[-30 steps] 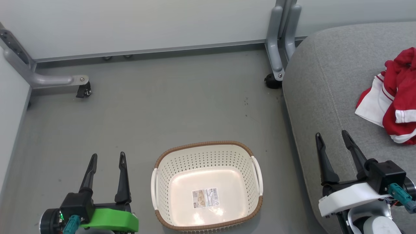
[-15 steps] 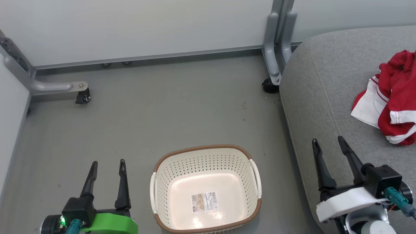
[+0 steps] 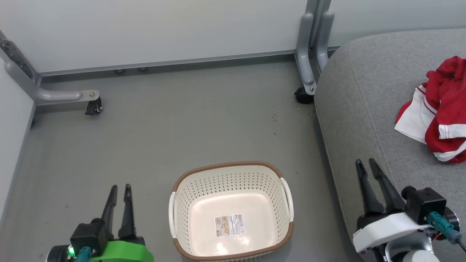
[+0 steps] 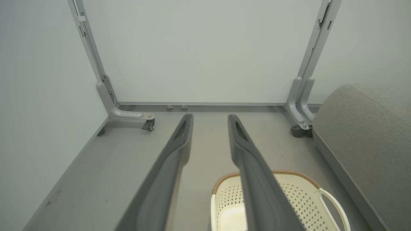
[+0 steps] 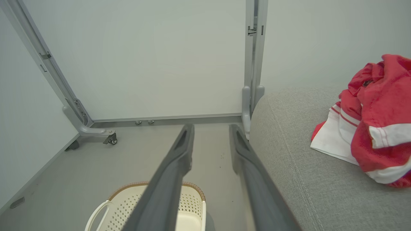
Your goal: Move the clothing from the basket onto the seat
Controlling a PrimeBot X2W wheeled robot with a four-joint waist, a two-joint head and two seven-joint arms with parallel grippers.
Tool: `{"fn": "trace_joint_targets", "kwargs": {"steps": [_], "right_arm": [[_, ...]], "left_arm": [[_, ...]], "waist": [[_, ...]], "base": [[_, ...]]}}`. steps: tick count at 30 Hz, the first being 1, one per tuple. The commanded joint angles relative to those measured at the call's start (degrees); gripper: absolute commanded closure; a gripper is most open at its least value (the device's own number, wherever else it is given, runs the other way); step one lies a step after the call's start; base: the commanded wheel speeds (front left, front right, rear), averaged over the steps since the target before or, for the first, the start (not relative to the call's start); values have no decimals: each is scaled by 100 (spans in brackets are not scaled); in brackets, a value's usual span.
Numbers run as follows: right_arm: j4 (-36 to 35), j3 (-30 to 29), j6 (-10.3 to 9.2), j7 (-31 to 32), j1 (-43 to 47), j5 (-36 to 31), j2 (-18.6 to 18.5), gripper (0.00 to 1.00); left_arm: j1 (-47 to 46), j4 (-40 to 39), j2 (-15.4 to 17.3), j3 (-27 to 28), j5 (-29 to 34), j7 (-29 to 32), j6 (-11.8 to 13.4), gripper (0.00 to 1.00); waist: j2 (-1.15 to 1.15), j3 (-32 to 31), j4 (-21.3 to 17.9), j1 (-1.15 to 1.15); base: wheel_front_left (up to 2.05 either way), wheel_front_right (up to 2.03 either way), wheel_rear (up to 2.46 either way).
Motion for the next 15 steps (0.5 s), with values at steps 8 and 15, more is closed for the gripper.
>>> {"fn": "trace_joint_targets", "kwargs": {"steps": [8, 15], "right_arm": [[115, 9, 0, 56, -87, 1049, -74, 100], [291, 7, 0, 117, -204, 1852, -126, 100]], "left_arm": [[-102, 15, -14, 128, -941, 247, -87, 100], [-180, 47, -26, 225, -1661, 438, -153, 100]], "waist": [[0, -28, 6, 0], [0, -51, 10, 0]], "base": [[0, 0, 0], [0, 0, 0]]}}
